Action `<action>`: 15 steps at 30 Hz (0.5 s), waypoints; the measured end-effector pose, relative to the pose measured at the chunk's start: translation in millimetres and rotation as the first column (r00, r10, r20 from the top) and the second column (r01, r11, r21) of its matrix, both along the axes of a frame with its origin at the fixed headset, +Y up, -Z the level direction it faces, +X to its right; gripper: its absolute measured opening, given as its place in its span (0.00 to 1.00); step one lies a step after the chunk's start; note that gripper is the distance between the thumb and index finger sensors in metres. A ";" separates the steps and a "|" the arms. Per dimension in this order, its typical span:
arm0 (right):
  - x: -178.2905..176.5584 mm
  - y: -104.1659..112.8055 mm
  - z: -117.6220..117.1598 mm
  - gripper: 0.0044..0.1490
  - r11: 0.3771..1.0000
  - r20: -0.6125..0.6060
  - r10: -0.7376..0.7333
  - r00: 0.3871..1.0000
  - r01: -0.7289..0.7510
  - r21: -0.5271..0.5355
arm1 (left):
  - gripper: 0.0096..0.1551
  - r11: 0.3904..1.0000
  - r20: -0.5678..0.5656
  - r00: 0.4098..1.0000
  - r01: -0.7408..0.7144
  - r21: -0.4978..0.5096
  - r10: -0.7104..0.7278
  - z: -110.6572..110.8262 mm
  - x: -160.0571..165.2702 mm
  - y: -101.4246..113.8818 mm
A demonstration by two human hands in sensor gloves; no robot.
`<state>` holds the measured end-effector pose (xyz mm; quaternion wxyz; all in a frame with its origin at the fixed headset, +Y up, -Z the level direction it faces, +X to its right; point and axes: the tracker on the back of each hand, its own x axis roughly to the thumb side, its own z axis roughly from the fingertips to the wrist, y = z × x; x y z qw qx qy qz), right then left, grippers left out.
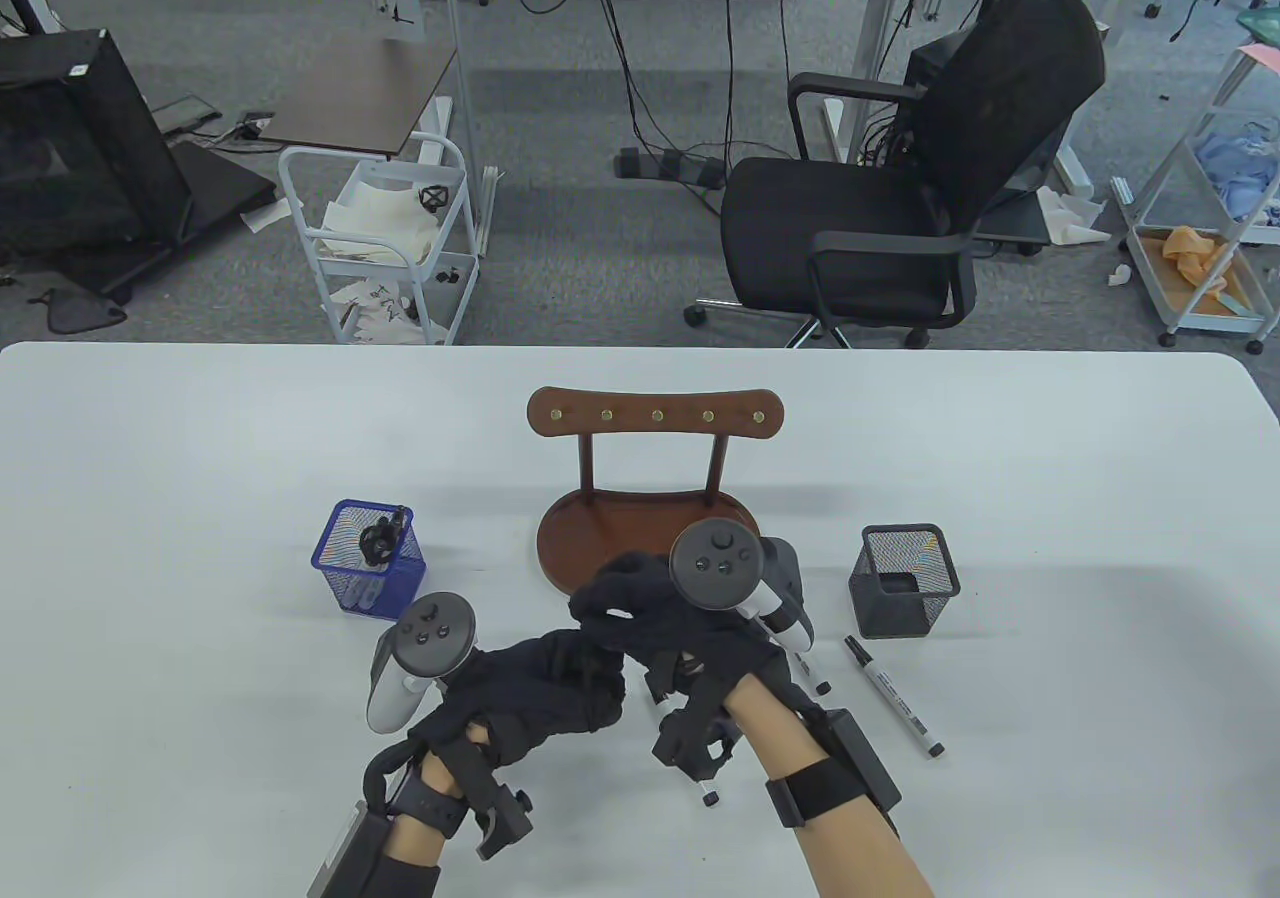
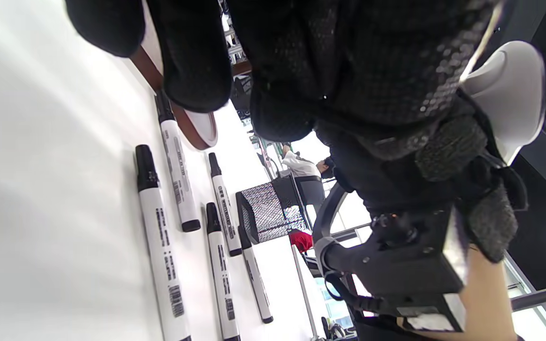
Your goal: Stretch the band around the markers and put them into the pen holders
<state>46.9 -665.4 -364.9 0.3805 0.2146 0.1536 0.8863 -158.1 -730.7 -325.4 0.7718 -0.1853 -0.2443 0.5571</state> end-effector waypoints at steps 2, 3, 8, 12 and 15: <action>0.0 -2.5 -0.3 0.21 1.000 -0.003 -0.008 1.000 0.008 -0.014 | 0.40 1.000 0.010 1.000 0.003 0.006 -0.003 -0.3 0.4 0.0; -0.4 -3.4 -0.2 0.21 1.000 -0.007 0.000 1.000 0.000 -0.019 | 0.41 1.000 0.014 1.000 0.002 0.000 -0.002 -0.4 0.6 -0.1; -1.1 -4.3 1.2 0.23 0.999 -0.009 0.018 1.000 -0.018 -0.029 | 0.44 1.000 0.018 1.000 -0.019 -0.006 0.019 -0.7 -0.5 0.0; -0.9 -4.8 4.6 0.24 0.997 -0.005 0.072 0.997 -0.072 -0.019 | 0.46 1.000 0.015 1.000 0.007 -0.001 -0.007 -0.2 -1.0 -1.8; 1.4 -4.7 7.1 0.26 0.997 -0.005 0.072 0.997 -0.072 -0.036 | 0.47 1.000 0.022 1.000 0.005 -0.003 -0.005 -0.5 -0.4 -2.3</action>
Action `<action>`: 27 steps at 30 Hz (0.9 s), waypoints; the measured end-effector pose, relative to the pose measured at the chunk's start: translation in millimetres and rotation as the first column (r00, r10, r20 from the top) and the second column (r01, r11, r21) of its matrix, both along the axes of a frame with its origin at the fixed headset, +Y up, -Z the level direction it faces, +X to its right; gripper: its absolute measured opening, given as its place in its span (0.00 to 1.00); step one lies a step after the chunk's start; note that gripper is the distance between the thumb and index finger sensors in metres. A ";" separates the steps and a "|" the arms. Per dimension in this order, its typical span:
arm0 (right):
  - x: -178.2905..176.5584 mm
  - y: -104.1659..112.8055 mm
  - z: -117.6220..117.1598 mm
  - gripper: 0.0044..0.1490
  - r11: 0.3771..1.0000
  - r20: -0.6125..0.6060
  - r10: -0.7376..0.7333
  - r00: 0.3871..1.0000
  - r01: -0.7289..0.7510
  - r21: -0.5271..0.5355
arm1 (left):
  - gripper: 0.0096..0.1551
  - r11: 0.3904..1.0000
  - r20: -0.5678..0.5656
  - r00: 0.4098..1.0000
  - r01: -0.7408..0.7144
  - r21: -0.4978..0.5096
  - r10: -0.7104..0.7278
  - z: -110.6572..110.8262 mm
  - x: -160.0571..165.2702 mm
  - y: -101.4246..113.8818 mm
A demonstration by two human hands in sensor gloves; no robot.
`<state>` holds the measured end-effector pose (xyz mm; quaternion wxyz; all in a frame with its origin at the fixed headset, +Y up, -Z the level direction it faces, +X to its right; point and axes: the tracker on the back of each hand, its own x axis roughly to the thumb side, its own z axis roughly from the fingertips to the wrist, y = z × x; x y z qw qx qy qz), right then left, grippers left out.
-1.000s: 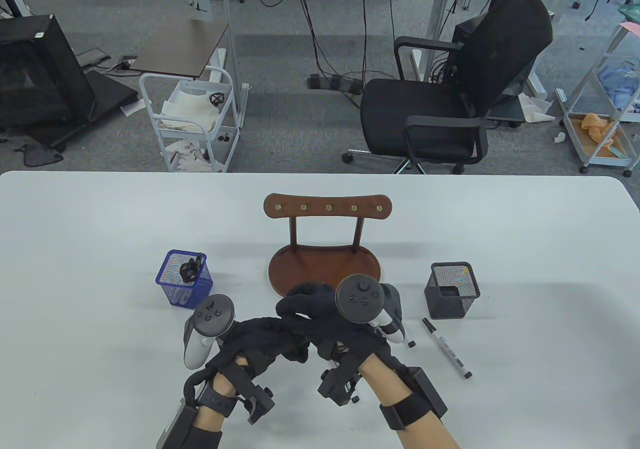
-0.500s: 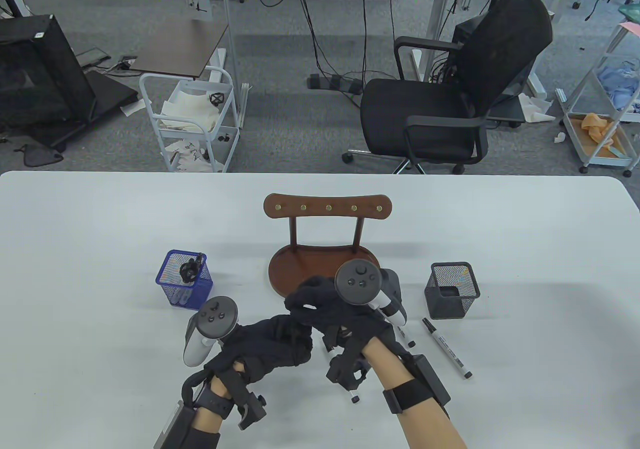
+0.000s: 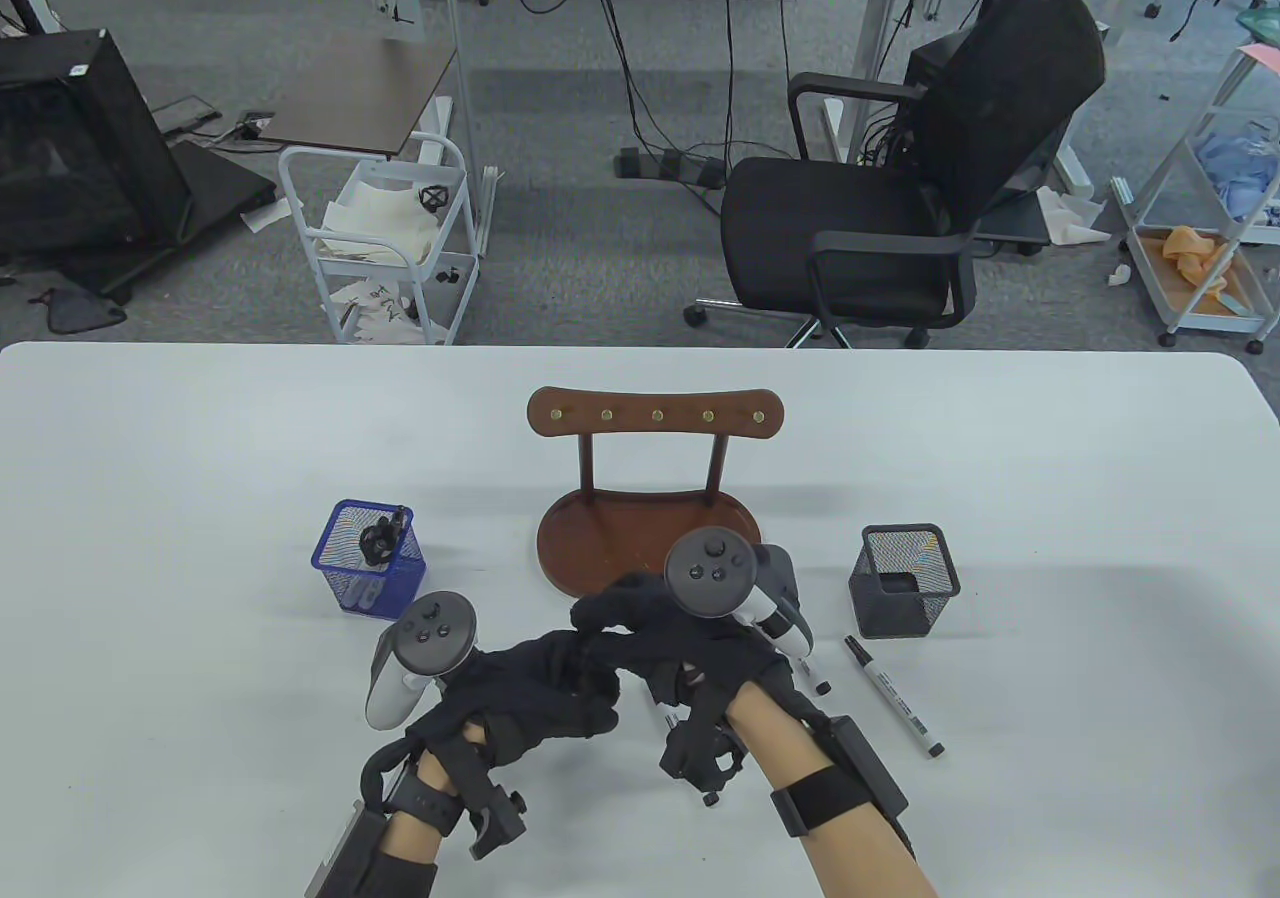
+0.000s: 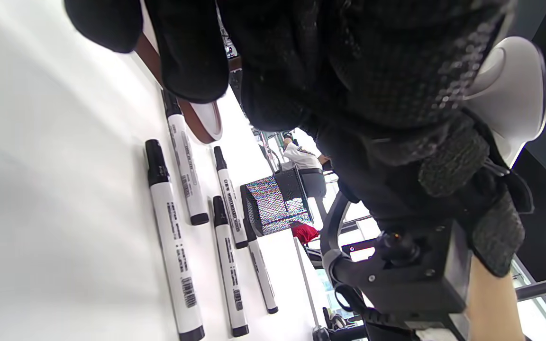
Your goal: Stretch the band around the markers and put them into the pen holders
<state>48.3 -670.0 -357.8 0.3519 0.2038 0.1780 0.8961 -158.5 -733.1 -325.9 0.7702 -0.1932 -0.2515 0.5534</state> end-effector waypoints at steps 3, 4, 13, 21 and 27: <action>1.7 0.7 3.6 0.28 1.000 0.000 0.005 1.000 -0.005 -0.010 | 0.47 1.000 0.001 1.000 0.010 0.006 -0.010 -0.7 -0.2 -0.6; 2.0 1.0 4.7 0.29 1.000 0.003 0.007 1.000 -0.007 -0.010 | 0.47 1.000 0.001 1.000 0.012 0.005 -0.012 -0.6 -0.2 -0.7; 20.3 4.2 13.8 0.33 0.998 0.097 0.061 0.993 -0.063 0.019 | 0.47 0.998 -0.033 0.998 0.056 0.022 -0.056 -0.6 -3.5 -1.9; 69.8 7.8 22.4 0.38 0.981 0.231 0.190 0.954 -0.193 -0.011 | 0.46 0.997 -0.052 0.996 0.068 0.029 -0.067 -0.5 -6.3 -1.8; 106.9 11.6 23.9 0.39 0.960 0.349 0.278 0.895 -0.270 -0.072 | 0.46 0.997 -0.058 0.996 0.074 0.036 -0.072 -0.2 -7.8 -1.3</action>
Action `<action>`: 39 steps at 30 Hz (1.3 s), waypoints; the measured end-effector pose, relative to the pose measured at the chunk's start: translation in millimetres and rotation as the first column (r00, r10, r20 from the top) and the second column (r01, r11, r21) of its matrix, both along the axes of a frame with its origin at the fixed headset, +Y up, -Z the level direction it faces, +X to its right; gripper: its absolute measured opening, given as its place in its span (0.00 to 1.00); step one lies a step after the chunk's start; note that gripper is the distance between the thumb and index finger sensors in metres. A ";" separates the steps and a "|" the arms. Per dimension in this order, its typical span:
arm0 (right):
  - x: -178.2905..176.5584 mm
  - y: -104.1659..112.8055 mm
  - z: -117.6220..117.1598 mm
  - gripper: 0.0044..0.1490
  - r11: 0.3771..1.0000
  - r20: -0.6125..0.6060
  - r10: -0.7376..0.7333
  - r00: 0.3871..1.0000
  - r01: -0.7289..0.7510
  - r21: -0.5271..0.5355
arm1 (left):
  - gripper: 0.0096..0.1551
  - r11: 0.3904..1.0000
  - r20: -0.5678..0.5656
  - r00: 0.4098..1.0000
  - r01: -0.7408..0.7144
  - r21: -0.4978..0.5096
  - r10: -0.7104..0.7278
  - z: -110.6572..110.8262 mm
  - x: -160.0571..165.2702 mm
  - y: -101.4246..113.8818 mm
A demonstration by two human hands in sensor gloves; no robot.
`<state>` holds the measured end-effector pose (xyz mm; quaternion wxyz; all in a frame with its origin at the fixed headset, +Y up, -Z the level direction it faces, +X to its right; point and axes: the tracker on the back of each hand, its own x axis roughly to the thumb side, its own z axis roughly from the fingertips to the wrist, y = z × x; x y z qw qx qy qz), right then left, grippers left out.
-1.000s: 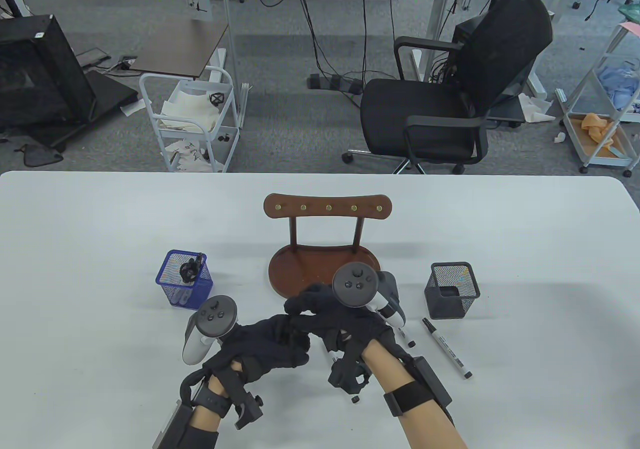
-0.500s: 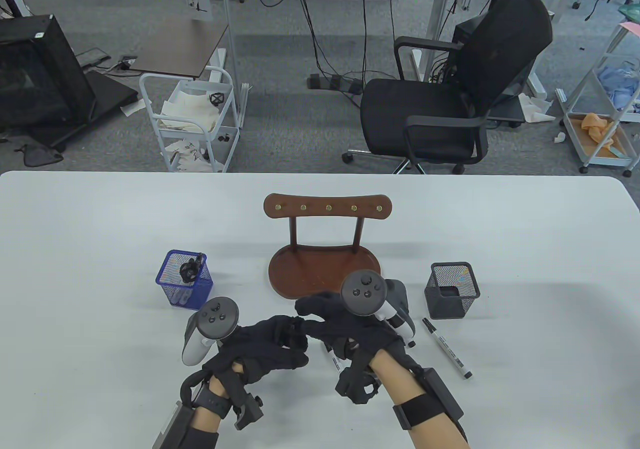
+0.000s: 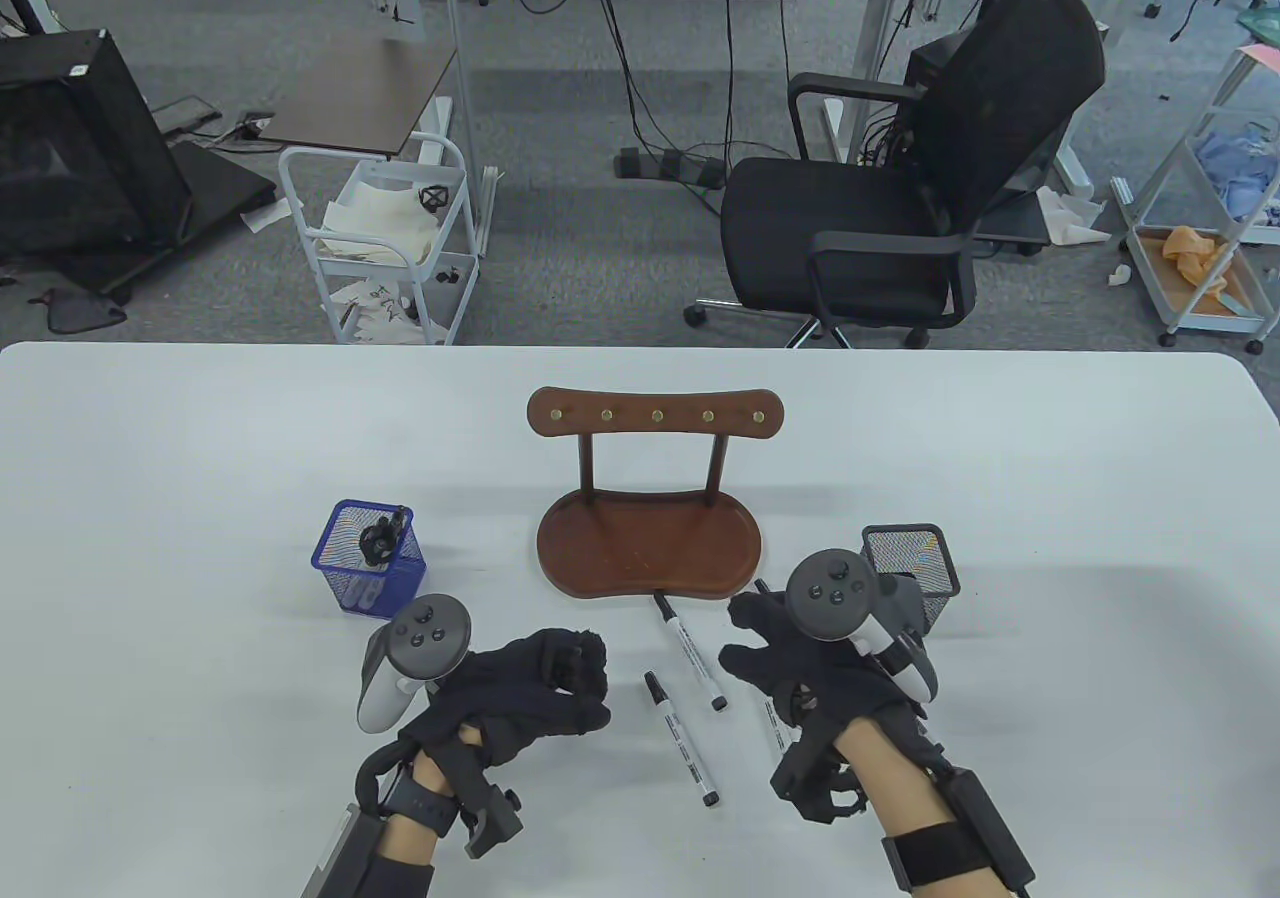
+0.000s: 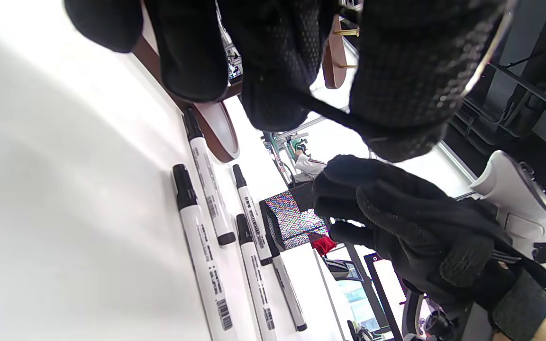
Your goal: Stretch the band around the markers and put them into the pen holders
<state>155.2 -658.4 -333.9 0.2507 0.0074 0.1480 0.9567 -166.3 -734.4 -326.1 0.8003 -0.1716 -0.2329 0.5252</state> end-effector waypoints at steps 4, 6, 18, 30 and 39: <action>18.6 -3.3 -0.1 0.39 0.997 0.070 0.064 0.996 -0.062 -0.035 | 0.46 1.000 -0.002 1.000 0.009 0.002 -0.009 0.0 -0.5 -0.5; 26.3 -6.4 1.1 0.38 0.994 0.089 0.092 0.992 -0.087 -0.059 | 0.45 1.000 -0.001 1.000 0.012 0.001 -0.012 0.2 -0.4 -0.7; 66.0 -33.6 -3.9 0.39 0.939 0.230 0.338 0.913 -0.311 -0.146 | 0.45 1.000 -0.004 1.000 0.014 0.000 -0.014 0.5 -1.4 -1.1; 82.6 -68.6 -16.9 0.43 0.893 0.288 0.442 0.849 -0.388 -0.228 | 0.44 1.000 -0.013 1.000 0.013 -0.010 -0.013 0.0 -3.4 -2.3; 84.2 -78.1 -19.9 0.40 0.891 0.307 0.447 0.840 -0.389 -0.234 | 0.43 1.000 -0.020 1.000 0.011 -0.016 -0.012 -0.4 -4.9 -2.8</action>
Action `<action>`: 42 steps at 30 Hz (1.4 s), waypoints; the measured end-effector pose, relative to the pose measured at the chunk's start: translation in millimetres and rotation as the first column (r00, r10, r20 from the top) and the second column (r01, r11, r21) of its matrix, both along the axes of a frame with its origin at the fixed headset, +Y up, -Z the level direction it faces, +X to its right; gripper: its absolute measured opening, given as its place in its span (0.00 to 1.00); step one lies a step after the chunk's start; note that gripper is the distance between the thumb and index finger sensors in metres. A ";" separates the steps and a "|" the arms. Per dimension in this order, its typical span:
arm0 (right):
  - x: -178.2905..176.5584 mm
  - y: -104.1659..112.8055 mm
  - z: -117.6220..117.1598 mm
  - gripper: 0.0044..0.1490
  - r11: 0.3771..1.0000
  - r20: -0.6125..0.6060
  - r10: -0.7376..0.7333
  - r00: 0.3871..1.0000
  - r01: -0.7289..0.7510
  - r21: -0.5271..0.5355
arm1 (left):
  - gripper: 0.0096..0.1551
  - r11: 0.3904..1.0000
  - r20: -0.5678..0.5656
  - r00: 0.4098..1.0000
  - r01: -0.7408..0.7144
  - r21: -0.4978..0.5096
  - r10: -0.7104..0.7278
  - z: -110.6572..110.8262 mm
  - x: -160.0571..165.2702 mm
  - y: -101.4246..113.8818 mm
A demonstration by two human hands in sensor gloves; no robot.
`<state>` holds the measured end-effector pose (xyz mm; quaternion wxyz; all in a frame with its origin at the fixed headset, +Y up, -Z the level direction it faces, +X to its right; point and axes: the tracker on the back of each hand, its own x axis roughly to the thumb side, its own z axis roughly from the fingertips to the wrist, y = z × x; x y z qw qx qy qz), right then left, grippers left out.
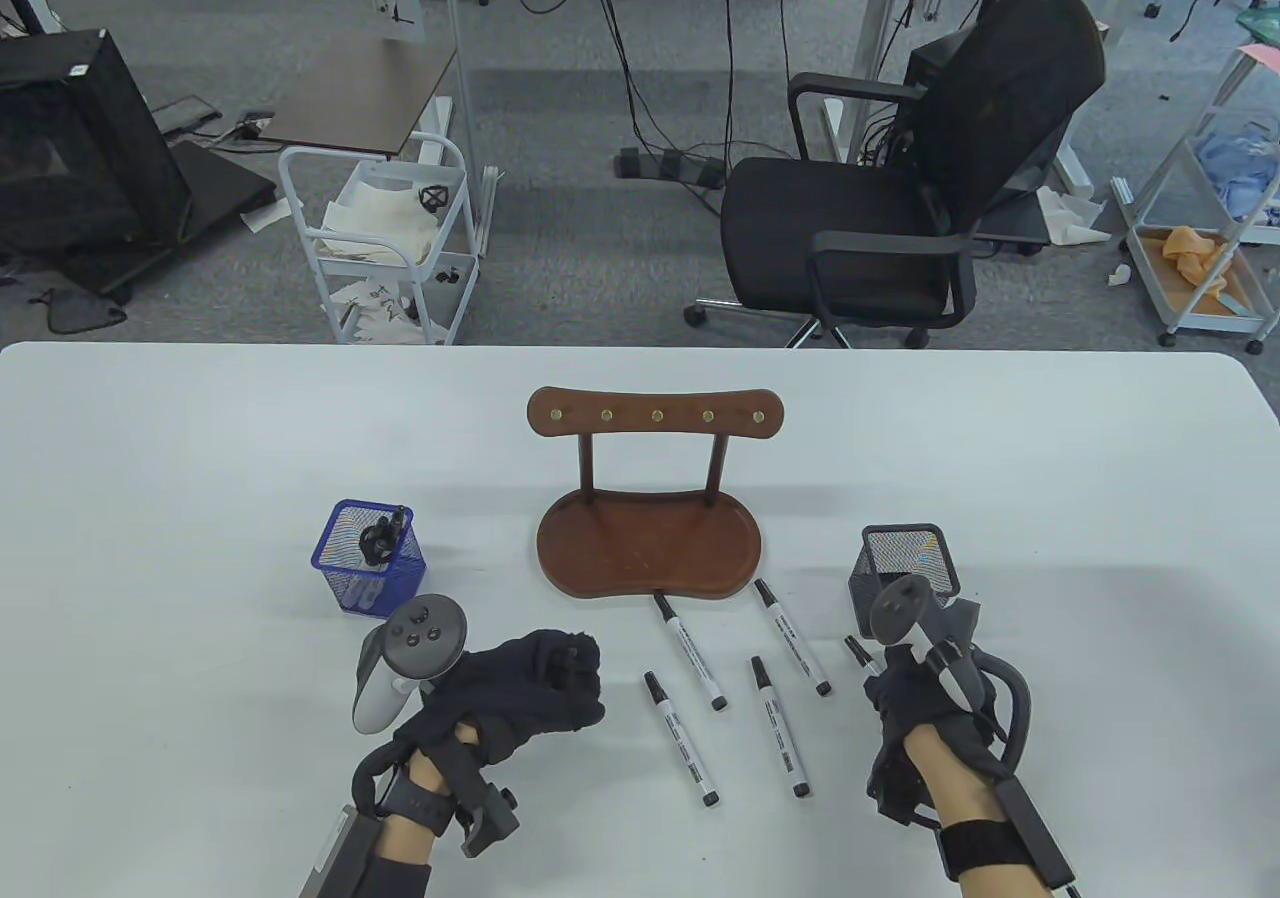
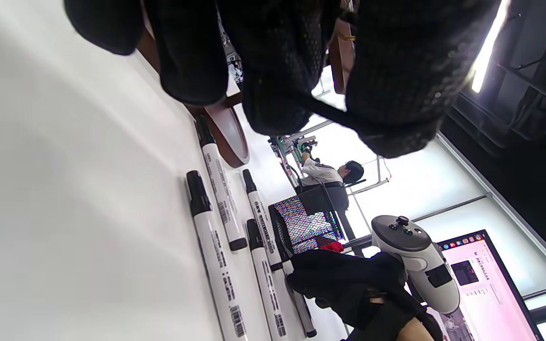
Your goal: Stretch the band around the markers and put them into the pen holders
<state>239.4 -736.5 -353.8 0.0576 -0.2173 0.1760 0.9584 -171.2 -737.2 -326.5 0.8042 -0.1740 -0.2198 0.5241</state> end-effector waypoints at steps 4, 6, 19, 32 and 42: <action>1.2 -2.5 -1.9 0.38 1.000 0.018 0.001 1.000 -0.001 0.002 | 0.43 1.000 -0.003 1.000 -0.002 -0.004 0.002 -0.4 -0.8 -0.1; 1.8 -3.1 -2.7 0.37 1.000 0.029 -0.016 0.999 0.016 0.002 | 0.43 1.000 -0.007 1.000 -0.006 -0.003 0.006 -0.3 -1.2 0.1; -8.4 2.1 0.9 0.34 0.995 0.019 -0.076 0.997 0.077 -0.064 | 0.42 1.000 -0.007 1.000 -0.008 -0.006 0.008 -1.0 -2.8 -0.1; -40.6 29.3 1.3 0.32 0.955 -0.037 -0.272 0.961 0.266 -0.131 | 0.42 1.000 -0.008 1.000 -0.015 -0.010 0.015 -1.0 -3.5 -0.5; -62.2 40.9 -9.1 0.31 0.910 -0.060 -0.402 0.913 0.392 -0.131 | 0.41 1.000 -0.010 1.000 -0.023 -0.011 0.023 -1.6 -4.4 -0.7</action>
